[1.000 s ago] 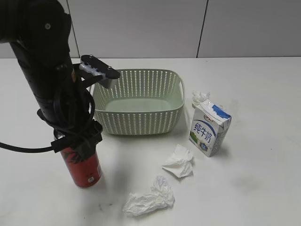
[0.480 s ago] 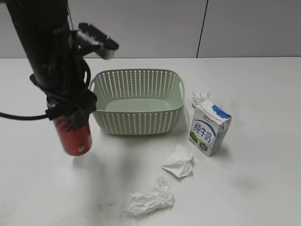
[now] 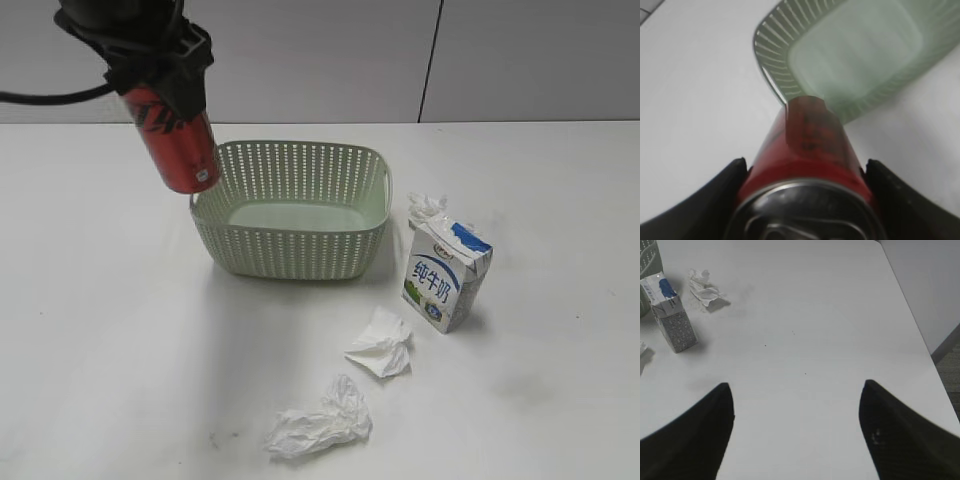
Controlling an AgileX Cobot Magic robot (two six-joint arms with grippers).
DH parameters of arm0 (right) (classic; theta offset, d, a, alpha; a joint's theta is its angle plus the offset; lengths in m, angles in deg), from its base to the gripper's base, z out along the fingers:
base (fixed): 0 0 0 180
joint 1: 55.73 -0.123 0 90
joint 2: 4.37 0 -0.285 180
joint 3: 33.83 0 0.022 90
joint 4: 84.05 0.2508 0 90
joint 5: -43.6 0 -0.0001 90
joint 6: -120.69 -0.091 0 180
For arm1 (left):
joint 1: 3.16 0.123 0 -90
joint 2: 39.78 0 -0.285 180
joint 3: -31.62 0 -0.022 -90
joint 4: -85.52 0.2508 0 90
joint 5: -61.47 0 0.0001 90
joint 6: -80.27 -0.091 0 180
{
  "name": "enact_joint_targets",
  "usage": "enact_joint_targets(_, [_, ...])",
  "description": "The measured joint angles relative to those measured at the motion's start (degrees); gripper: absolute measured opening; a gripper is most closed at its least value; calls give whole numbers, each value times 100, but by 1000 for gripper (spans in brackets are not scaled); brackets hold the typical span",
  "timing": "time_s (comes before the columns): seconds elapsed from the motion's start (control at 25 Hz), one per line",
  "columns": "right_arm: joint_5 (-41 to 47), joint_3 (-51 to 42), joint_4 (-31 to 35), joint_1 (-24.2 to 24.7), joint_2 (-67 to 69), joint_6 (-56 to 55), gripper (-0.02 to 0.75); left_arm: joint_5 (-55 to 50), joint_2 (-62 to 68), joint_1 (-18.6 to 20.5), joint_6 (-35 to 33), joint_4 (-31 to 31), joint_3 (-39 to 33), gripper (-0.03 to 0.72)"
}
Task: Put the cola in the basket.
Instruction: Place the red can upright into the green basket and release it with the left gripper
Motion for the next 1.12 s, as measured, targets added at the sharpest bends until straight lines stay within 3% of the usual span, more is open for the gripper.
enact_joint_targets(0.28, [0,0,0,0,0,0,590,-74,309,11,-146,-239,651,531])
enact_joint_targets(0.64, [0,0,0,0,0,0,591,-34,1981,-81,-252,-759,1881,531])
enact_joint_targets(1.12, [0,0,0,0,0,0,591,-4,2779,-102,-586,-361,1962,531])
